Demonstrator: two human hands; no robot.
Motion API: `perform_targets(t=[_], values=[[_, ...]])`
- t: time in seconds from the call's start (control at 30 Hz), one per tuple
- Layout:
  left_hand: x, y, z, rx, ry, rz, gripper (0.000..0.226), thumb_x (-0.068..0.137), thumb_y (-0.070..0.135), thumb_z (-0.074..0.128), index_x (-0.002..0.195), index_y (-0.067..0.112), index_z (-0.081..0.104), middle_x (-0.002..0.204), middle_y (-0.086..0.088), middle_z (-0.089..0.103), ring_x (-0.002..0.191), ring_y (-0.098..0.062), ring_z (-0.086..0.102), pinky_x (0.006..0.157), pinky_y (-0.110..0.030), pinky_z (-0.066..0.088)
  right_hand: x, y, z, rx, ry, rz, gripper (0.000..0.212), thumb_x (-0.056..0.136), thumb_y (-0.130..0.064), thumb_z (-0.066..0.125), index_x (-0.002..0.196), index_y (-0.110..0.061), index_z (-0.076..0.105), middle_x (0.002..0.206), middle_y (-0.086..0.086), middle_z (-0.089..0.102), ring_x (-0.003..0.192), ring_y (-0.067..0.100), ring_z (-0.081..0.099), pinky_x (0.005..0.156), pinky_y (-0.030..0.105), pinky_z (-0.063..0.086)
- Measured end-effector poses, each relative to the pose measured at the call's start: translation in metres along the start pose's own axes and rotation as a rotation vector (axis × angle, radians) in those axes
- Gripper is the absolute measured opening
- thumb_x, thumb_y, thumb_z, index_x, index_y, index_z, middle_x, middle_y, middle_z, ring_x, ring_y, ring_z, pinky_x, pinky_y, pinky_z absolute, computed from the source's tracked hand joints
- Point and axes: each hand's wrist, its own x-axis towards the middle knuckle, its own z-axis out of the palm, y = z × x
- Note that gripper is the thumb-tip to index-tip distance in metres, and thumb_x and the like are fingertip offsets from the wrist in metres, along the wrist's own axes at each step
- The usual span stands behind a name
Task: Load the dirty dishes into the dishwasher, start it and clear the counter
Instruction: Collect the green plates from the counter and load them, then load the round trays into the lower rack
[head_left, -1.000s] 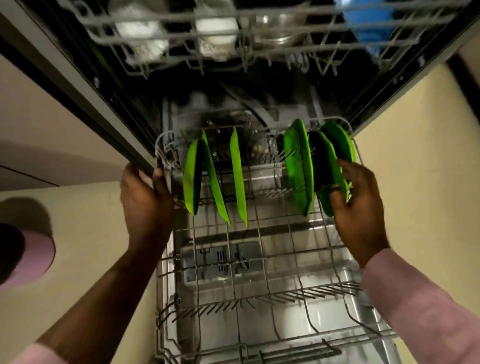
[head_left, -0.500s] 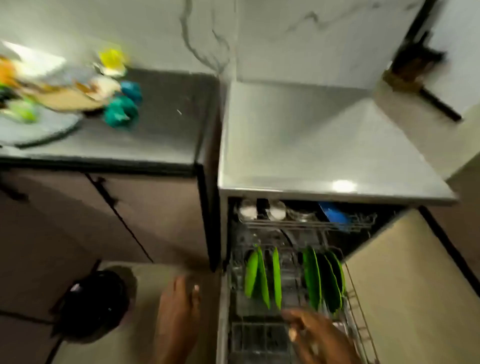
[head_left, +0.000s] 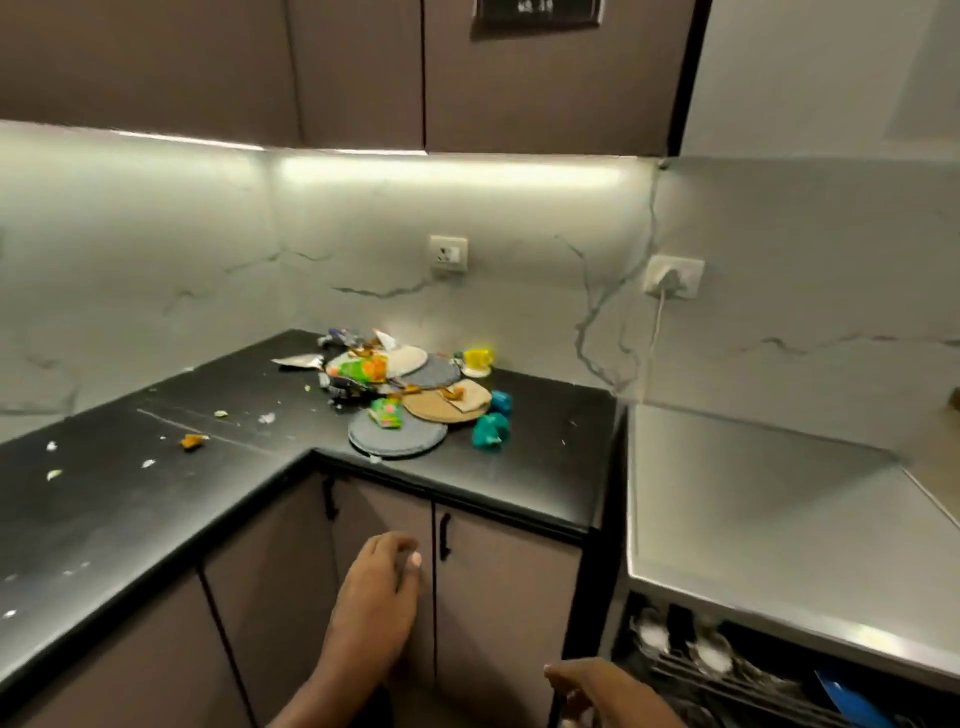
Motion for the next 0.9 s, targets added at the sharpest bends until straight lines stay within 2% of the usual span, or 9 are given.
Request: perform_targets(t=[0.1,0.17,0.27,0.37,0.47,0.6,0.73,0.8,0.9], values=[[0.045,-0.023,-0.040,-0.041,0.015,-0.012,0.013,0.093,0.017,0.058,0.098,0.028,0.060,0.102,0.006,0.062,0.093,-0.009,0.060,0.085,-0.027,0.046,0.051,-0.032,-0.002,0.043,-0.015,-0.047,0.024,0.091,-0.051,0.049,0.114,-0.053,0.055,0.117,-0.034,0.051,0.111,-0.019,0.045,0.097,0.006,0.032],[0.073,-0.038,-0.058,-0.059,0.017,-0.028,0.013,0.093,0.015,0.060,0.096,0.027,0.061,0.099,0.004,0.064,0.087,-0.007,0.059,0.079,-0.023,0.042,0.082,-0.048,0.004,0.039,-0.028,-0.085,0.025,0.091,-0.053,0.041,0.114,-0.058,0.050,0.118,-0.036,0.047,0.114,-0.019,0.038,0.098,0.004,0.030],[0.118,-0.069,-0.085,-0.084,0.047,-0.050,0.013,0.092,0.015,0.061,0.094,0.027,0.063,0.095,0.005,0.067,0.087,-0.008,0.062,0.077,-0.026,0.044,0.141,-0.060,0.023,-0.024,0.031,-0.150,0.038,0.074,-0.068,0.036,0.112,-0.068,0.044,0.120,-0.042,0.043,0.114,-0.018,0.041,0.101,0.008,0.031],[0.160,-0.096,-0.103,-0.053,0.065,-0.048,0.011,0.092,0.014,0.061,0.098,0.021,0.066,0.095,0.003,0.067,0.089,-0.015,0.062,0.079,-0.030,0.046,0.194,-0.072,0.045,-0.205,0.010,-0.186,0.042,0.081,-0.055,0.053,0.121,-0.059,0.043,0.124,-0.031,0.050,0.115,-0.011,0.047,0.101,0.016,0.037],[0.197,-0.116,-0.116,-0.029,0.038,-0.071,0.011,0.093,0.012,0.059,0.101,0.014,0.066,0.092,-0.001,0.067,0.087,-0.018,0.062,0.075,-0.029,0.045,0.242,-0.083,0.066,-0.331,0.062,-0.262,0.050,0.080,-0.041,0.055,0.129,-0.044,0.042,0.121,-0.020,0.055,0.109,0.000,0.052,0.092,0.019,0.039],[0.237,-0.123,-0.114,-0.068,0.027,-0.111,0.008,0.096,0.014,0.055,0.098,0.015,0.063,0.084,-0.002,0.065,0.068,-0.008,0.060,0.056,-0.014,0.044,0.307,-0.078,0.073,-0.439,0.064,-0.286,0.057,0.074,-0.029,0.066,0.128,-0.032,0.049,0.117,-0.010,0.060,0.104,0.013,0.058,0.086,0.027,0.047],[0.276,-0.138,-0.101,-0.060,0.018,-0.149,0.011,0.095,0.018,0.057,0.102,0.017,0.065,0.097,-0.001,0.066,0.092,-0.018,0.060,0.081,-0.032,0.048,0.373,-0.043,0.077,-0.544,0.010,-0.272,0.064,0.070,-0.022,0.073,0.130,-0.029,0.051,0.118,-0.004,0.062,0.103,0.018,0.061,0.084,0.031,0.049],[0.296,-0.149,-0.093,-0.052,0.002,-0.163,0.011,0.096,0.018,0.056,0.102,0.019,0.065,0.097,0.001,0.066,0.093,-0.017,0.060,0.083,-0.034,0.049,0.407,-0.019,0.082,-0.568,-0.030,-0.257,0.068,0.068,-0.019,0.075,0.130,-0.029,0.051,0.120,-0.003,0.061,0.103,0.019,0.061,0.085,0.031,0.049],[0.333,-0.163,-0.079,-0.045,0.002,-0.193,0.010,0.097,0.018,0.055,0.100,0.020,0.064,0.095,0.004,0.066,0.091,-0.014,0.061,0.078,-0.034,0.048,0.463,0.012,0.090,-0.713,-0.085,-0.315,0.090,0.046,-0.019,0.088,0.127,-0.032,0.051,0.117,-0.003,0.063,0.099,0.018,0.065,0.075,0.029,0.054]])
